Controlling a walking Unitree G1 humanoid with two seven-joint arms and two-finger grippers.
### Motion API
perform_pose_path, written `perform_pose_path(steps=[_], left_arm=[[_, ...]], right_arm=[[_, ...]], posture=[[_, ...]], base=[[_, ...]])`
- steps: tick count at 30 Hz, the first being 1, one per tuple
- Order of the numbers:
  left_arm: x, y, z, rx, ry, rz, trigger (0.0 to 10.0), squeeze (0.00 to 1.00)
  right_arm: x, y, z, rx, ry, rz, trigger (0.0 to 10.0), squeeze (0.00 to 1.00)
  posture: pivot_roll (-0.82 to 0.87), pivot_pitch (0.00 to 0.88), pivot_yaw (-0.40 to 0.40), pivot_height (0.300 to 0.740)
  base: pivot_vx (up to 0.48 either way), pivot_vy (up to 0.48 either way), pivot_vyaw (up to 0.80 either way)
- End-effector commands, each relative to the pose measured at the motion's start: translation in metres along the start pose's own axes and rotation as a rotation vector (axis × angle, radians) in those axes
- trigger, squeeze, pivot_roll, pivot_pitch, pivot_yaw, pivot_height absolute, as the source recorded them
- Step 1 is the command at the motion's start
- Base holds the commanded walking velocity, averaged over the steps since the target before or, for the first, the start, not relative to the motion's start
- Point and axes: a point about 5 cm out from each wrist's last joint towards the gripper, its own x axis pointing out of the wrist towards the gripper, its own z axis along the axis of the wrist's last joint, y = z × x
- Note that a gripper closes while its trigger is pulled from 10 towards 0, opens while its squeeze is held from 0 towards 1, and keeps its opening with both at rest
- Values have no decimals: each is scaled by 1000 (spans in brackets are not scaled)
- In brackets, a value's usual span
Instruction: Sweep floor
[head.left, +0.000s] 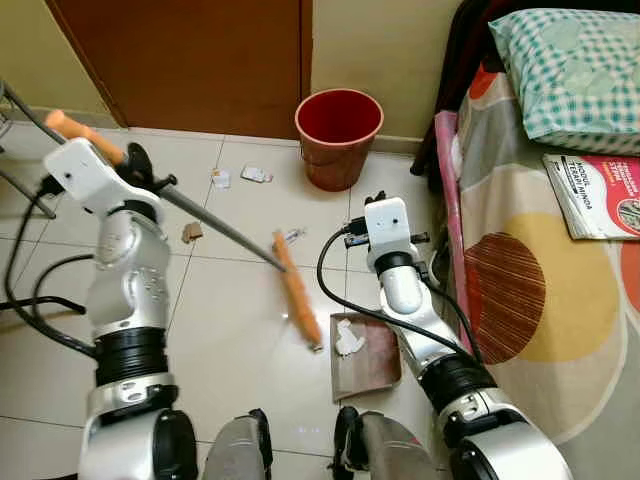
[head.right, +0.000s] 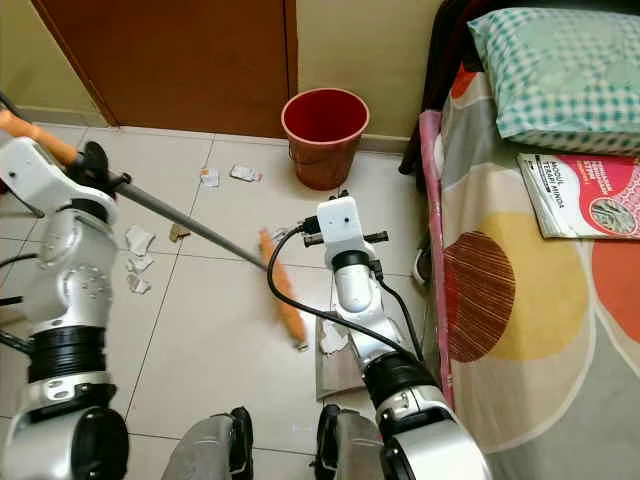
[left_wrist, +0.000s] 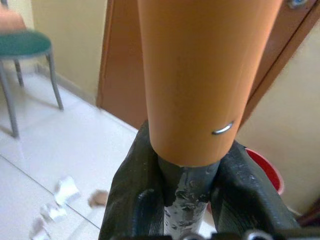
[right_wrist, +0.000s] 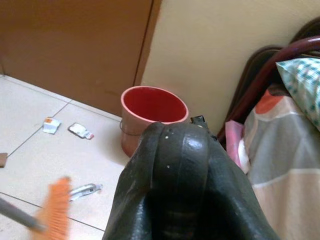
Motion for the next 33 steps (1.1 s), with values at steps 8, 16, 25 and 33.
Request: perform_pose_path(steps=[8, 16, 25, 33], left_arm=[[-19, 22, -5, 239, 7, -164, 10000, 0], [-45, -4, -44, 265, 114, -355, 10000, 0], [-67, -93, -65, 51, 178, -639, 10000, 0], [-60, -94, -55, -41, 141, -553, 10000, 0]], right_arm=[[-5, -32, -12, -5, 18, -90, 10000, 0], [-9, -43, -21, 52, 70, -154, 10000, 0], [-5, -30, -17, 107, 77, -136, 10000, 0], [-7, -32, -19, 120, 83, -144, 10000, 0]], posture=[[105, 176, -4, 740], [99, 160, -5, 740], [87, 152, -13, 740], [80, 154, -11, 740]], base=[[0, 0, 0], [0, 0, 0], [0, 0, 0], [0, 0, 0]])
